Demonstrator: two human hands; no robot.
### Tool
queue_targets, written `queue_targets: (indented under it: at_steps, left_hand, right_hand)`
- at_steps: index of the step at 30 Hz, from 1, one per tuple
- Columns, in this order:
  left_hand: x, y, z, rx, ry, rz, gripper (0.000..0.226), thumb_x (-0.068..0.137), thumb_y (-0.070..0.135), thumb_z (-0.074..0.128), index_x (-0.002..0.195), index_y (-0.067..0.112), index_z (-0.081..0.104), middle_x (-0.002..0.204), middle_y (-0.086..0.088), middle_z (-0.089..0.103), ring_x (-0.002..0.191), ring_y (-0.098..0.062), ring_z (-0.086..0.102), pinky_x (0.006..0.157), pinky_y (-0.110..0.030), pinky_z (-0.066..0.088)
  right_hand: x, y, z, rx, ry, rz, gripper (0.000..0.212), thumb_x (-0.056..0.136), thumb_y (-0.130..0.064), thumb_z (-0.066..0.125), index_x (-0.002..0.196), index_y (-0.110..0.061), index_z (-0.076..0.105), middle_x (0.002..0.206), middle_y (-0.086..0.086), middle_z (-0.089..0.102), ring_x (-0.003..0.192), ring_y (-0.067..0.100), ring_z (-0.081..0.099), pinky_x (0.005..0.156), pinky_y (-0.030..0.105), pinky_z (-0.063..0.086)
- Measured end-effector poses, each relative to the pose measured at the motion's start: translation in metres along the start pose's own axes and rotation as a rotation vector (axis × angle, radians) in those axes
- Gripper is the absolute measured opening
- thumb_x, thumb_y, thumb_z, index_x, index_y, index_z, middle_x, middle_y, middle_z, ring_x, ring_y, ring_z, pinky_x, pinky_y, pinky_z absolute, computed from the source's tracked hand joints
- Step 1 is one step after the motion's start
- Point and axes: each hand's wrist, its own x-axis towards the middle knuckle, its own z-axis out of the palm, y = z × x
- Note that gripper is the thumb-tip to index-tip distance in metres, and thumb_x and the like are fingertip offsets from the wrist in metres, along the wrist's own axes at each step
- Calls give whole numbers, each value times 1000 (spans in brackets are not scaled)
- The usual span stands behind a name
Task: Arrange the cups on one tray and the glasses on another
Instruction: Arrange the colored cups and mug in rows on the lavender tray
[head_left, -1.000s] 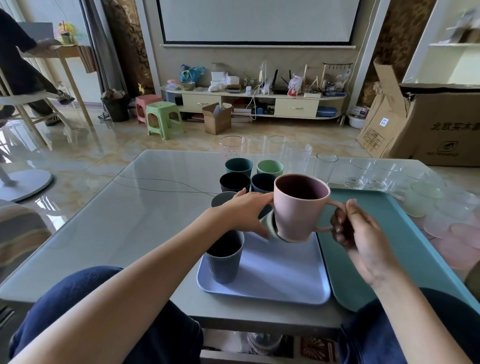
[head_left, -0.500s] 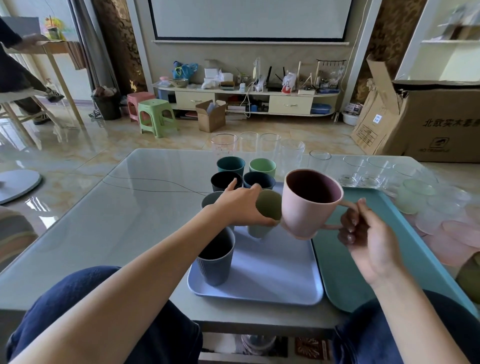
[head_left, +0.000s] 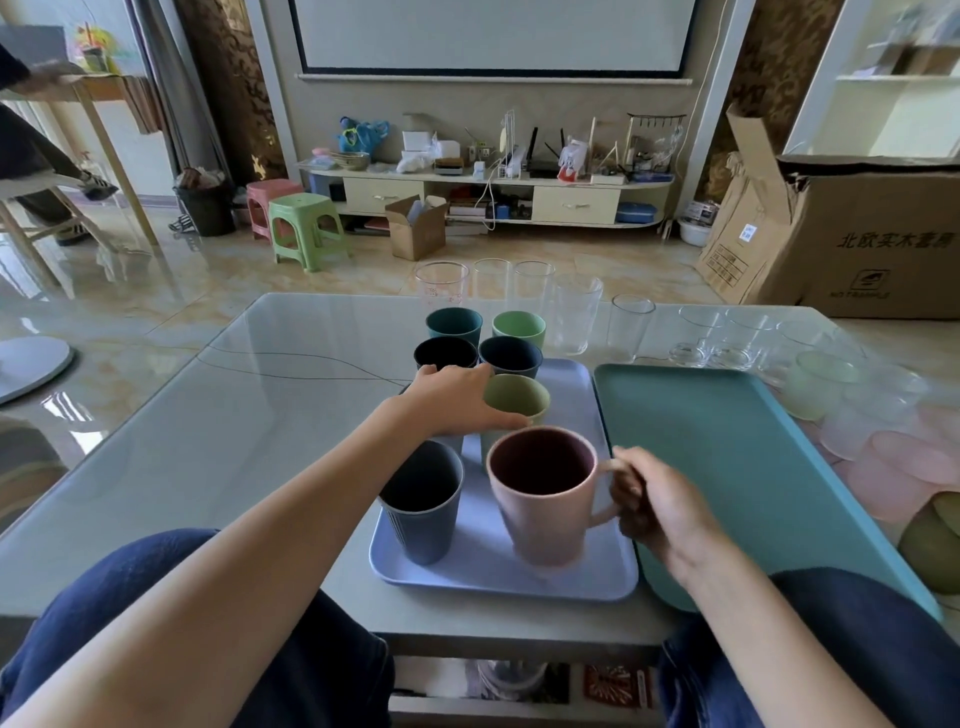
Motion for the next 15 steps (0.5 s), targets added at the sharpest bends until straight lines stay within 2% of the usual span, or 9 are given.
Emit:
queue_targets:
  at_steps: [6,9,11,15]
  left_hand:
    - [-2,-2,-1,-58,-31,5,77,69,79,51,124,24,48,113,1,61,108,-24,55,97,-41,37]
    - [-4,-2,-3,-47,-28,1,79,68,80,51,124,24,48,114,0,61,109,-25,54,98,-42,38]
    - [-5,-2,-3,-36,-23,6,78,69,79,51,123,23,48,114,0,61,108,-25,54,99,-42,37]
    - [-8,-5,-2,-21,-4,32,75,69,79,51,118,22,50,110,-1,62,107,-24,54,97,-40,36]
  right_hand:
    - [-4,16,18,-81,7,133,50,91,-21,45,42,-20,36,47,1,34,44,15,21,48,24,15]
    - [-9,17,20,-174,27,58,46,94,-19,44,49,-13,40,45,3,38,36,13,26,41,21,21]
    - [-13,20,22,-225,93,-15,45,95,-17,44,51,-8,45,46,4,48,33,11,32,42,22,29]
    - [-25,26,27,-248,210,-115,45,95,-15,45,56,0,60,55,13,63,35,12,43,41,22,39]
